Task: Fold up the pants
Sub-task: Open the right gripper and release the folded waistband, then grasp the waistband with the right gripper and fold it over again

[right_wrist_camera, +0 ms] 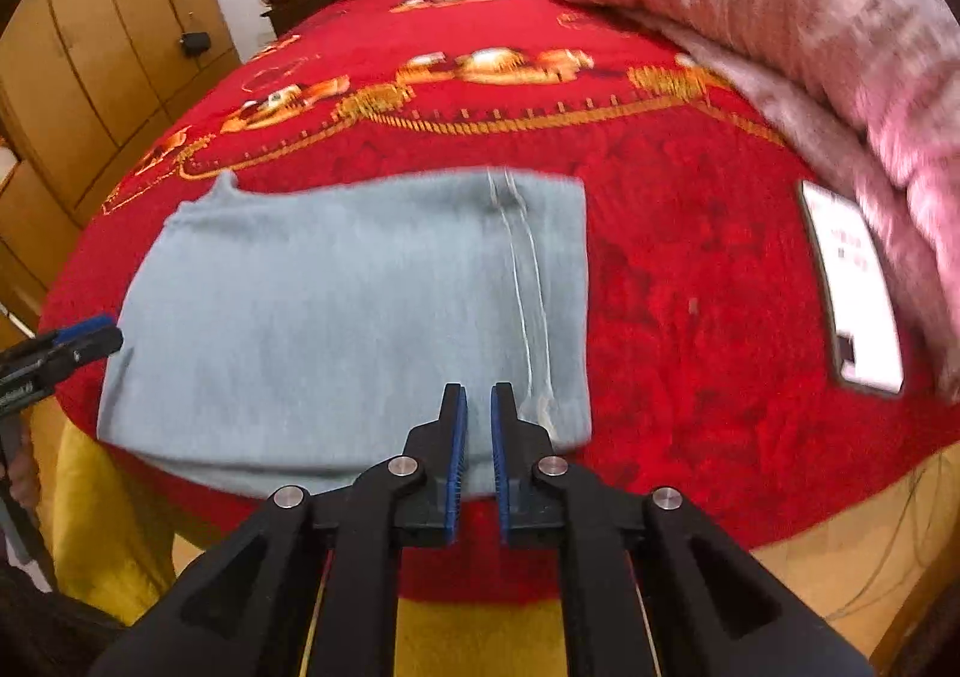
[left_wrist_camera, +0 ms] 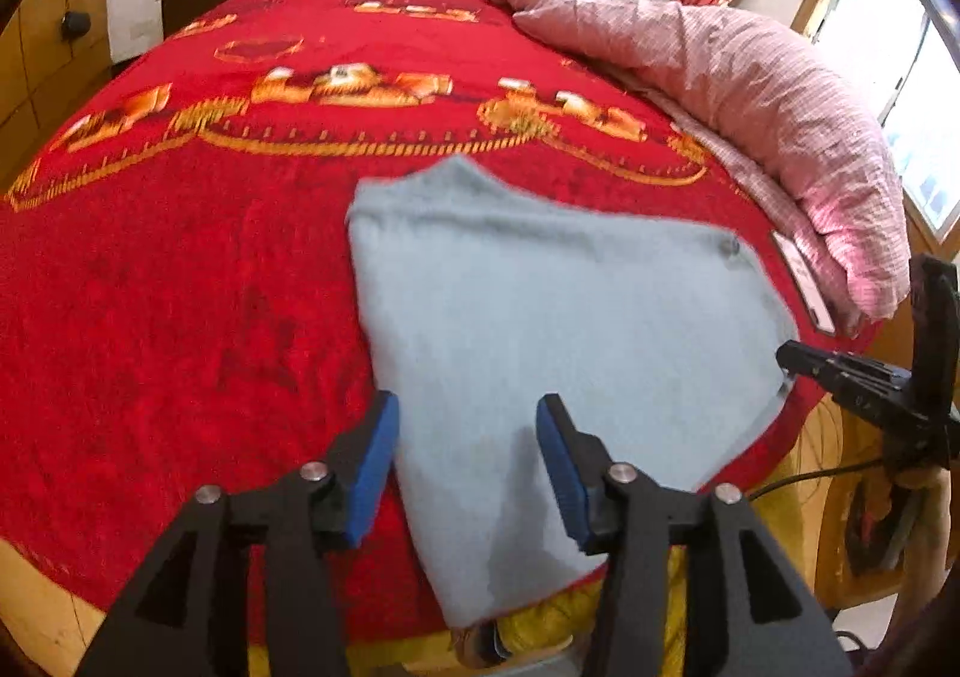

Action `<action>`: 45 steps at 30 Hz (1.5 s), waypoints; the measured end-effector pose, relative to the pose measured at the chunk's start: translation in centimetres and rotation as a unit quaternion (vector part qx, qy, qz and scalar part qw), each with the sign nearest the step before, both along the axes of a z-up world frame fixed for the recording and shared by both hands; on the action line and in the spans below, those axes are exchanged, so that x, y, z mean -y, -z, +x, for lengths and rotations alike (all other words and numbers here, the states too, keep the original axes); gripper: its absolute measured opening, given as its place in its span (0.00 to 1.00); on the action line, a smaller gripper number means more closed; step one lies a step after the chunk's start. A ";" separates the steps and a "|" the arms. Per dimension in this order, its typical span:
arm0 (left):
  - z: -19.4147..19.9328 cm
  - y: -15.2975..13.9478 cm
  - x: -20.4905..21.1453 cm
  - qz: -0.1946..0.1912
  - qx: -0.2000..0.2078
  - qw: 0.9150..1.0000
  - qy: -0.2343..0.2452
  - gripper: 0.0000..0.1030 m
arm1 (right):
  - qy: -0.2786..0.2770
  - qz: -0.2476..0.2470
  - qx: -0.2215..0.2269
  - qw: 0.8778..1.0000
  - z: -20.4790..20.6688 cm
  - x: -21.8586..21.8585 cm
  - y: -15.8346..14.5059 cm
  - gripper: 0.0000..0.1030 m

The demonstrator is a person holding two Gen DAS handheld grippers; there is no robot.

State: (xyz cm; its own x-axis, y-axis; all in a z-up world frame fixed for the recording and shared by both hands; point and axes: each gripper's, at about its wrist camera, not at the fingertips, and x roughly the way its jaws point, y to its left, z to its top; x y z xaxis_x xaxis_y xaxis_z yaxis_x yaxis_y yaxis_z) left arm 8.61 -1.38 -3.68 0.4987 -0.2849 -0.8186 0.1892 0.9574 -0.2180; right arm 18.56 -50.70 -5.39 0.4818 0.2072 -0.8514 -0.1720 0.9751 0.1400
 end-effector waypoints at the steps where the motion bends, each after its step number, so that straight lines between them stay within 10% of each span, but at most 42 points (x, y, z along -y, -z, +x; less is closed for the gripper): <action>1: -0.1 0.6 -0.1 0.008 -0.008 1.000 -0.004 0.50 | 0.004 0.005 -0.004 1.000 -0.1 0.1 0.5 0.09; 8: -1.0 2.3 -0.6 0.015 -0.008 1.000 -0.014 0.55 | 0.029 0.038 -0.007 0.999 -1.2 1.2 0.4 0.10; 15: -1.0 2.5 -0.8 0.002 -0.009 1.000 -0.023 0.59 | 0.109 0.132 0.027 0.985 -2.4 4.4 -1.0 0.44; 38: -0.8 2.4 -0.2 0.016 -0.012 0.999 -0.028 0.64 | 0.131 0.160 0.000 0.978 0.6 4.8 2.8 0.46; 45: -0.8 2.0 -0.5 0.024 -0.011 0.999 -0.032 0.64 | 0.125 0.128 0.036 0.983 0.0 4.1 0.9 0.22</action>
